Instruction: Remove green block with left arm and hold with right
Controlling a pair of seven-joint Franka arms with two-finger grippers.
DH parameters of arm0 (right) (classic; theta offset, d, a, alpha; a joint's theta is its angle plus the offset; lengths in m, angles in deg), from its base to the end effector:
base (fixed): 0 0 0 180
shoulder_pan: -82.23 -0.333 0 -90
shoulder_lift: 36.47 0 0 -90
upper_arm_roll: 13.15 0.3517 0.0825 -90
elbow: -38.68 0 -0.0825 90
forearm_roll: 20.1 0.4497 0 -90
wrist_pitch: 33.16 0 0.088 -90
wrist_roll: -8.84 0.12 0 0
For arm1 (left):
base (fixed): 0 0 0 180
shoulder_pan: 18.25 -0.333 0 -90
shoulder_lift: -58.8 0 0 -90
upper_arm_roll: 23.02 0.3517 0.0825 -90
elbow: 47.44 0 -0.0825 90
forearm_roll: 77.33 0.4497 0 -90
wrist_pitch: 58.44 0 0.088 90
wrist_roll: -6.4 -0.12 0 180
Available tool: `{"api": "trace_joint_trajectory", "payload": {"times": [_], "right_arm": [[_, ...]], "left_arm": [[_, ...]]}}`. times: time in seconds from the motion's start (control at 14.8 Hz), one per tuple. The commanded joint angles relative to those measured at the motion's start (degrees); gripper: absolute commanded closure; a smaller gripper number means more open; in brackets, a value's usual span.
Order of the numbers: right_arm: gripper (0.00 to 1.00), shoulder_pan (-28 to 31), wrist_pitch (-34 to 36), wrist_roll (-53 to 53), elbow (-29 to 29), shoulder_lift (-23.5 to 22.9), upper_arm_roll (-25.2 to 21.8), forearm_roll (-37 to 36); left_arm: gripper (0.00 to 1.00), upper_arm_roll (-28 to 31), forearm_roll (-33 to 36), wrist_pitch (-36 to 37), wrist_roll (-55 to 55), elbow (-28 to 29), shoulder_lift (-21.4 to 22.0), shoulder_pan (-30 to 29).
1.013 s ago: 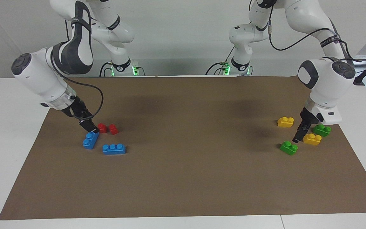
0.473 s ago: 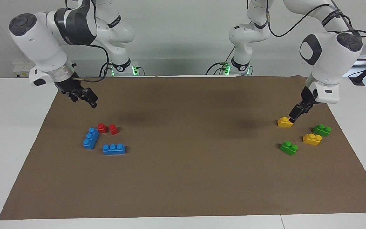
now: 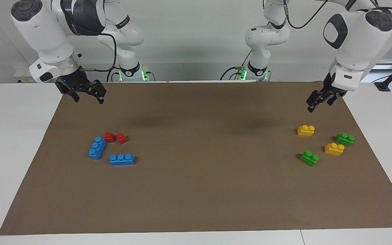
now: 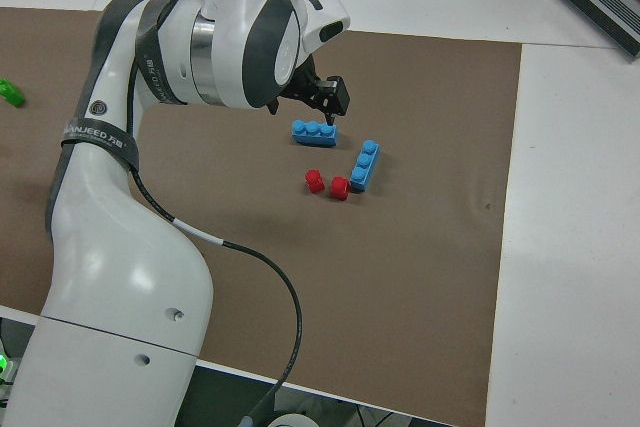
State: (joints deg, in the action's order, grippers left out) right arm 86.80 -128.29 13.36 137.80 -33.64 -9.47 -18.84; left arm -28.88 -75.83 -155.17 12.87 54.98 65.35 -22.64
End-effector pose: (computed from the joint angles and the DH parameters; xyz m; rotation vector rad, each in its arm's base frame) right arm 0.6066 -0.0062 0.5993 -3.1197 0.1510 0.0327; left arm 0.5874 -0.0150 0.6089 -3.1021 -0.1319 -0.0263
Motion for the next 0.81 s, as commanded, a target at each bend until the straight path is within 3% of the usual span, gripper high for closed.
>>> {"api": "trace_joint_trajectory", "payload": {"times": [0.0, 0.2, 0.74], "right_arm": [[0.0, 0.26, 0.04, -2.23, -0.76, -0.28, 0.01, -1.7], [0.0, 0.26, 0.38, -2.5, -1.03, -0.28, 0.1, -3.37], [0.0, 0.44, 0.39, -2.41, -0.85, -0.28, 0.1, -3.46]], "left_arm": [[0.0, 1.37, -0.35, 2.94, -6.01, -1.68, 0.65, 1.58], [0.0, 1.19, -1.92, 7.43, -5.94, -5.91, 0.3, 1.5], [0.0, 0.75, -3.43, 10.42, -7.35, -6.45, 0.56, 1.14]]}}
